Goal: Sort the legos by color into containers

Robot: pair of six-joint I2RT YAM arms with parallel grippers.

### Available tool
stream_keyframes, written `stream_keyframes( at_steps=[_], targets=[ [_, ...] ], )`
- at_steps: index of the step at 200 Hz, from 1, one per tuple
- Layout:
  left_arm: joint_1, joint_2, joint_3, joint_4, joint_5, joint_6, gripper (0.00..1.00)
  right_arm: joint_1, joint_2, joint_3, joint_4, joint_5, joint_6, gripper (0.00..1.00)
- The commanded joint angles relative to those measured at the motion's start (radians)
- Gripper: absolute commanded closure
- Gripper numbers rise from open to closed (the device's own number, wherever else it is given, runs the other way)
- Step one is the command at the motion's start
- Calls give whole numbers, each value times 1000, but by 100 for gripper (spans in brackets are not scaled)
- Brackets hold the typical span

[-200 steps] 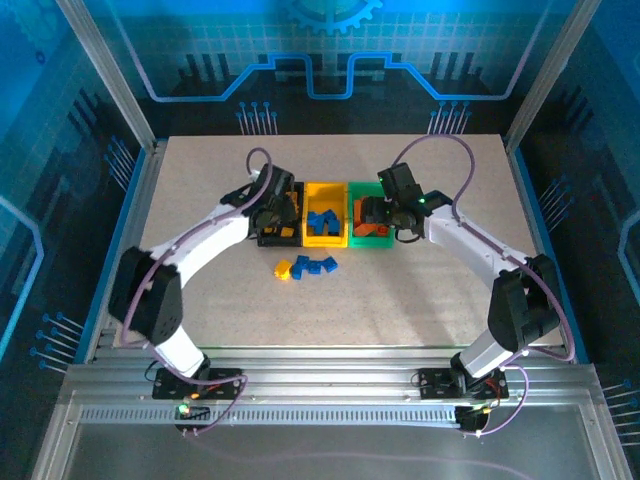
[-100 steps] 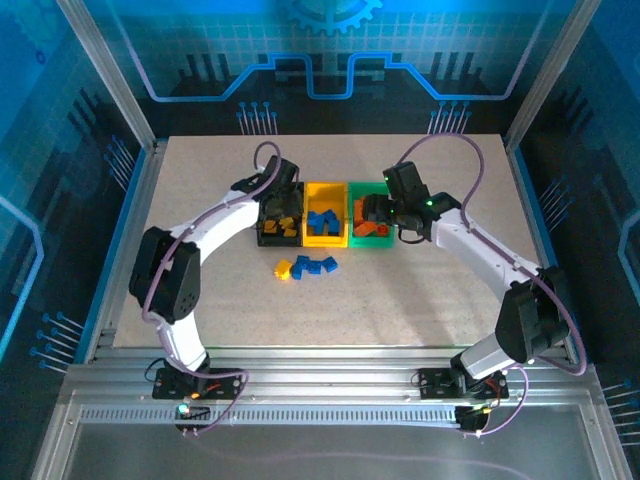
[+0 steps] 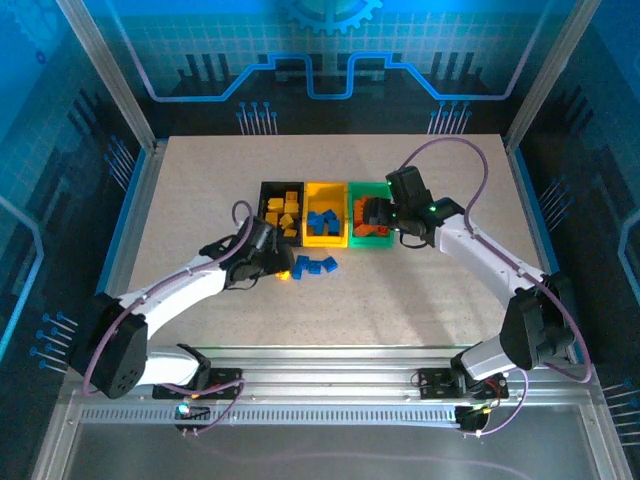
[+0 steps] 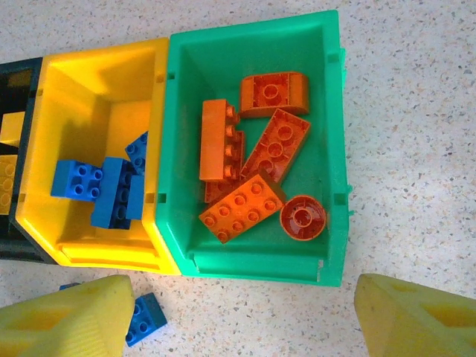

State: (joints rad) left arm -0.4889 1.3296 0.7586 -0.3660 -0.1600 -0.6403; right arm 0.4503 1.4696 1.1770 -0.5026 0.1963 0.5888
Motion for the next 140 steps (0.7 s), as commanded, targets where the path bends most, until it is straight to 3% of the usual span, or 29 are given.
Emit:
stream_keyframes(
  at_steps=[1, 43, 74, 106, 140],
  targets=[
    [9, 45, -9, 150, 41, -35, 12, -13, -22, -6, 16, -12, 22, 21],
    [12, 198, 45, 218, 47, -30, 14, -13, -46, -10, -2, 9, 14, 21],
    [14, 255, 71, 115, -30, -43, 33, -17, -63, -14, -7, 16, 11, 21],
    [16, 158, -1, 7, -101, -54, 44, -19, -71, -12, -2, 11, 11, 20],
    [17, -8, -105, -81, -101, -66, 46, -23, -69, -13, 13, 2, 11, 20]
  ],
)
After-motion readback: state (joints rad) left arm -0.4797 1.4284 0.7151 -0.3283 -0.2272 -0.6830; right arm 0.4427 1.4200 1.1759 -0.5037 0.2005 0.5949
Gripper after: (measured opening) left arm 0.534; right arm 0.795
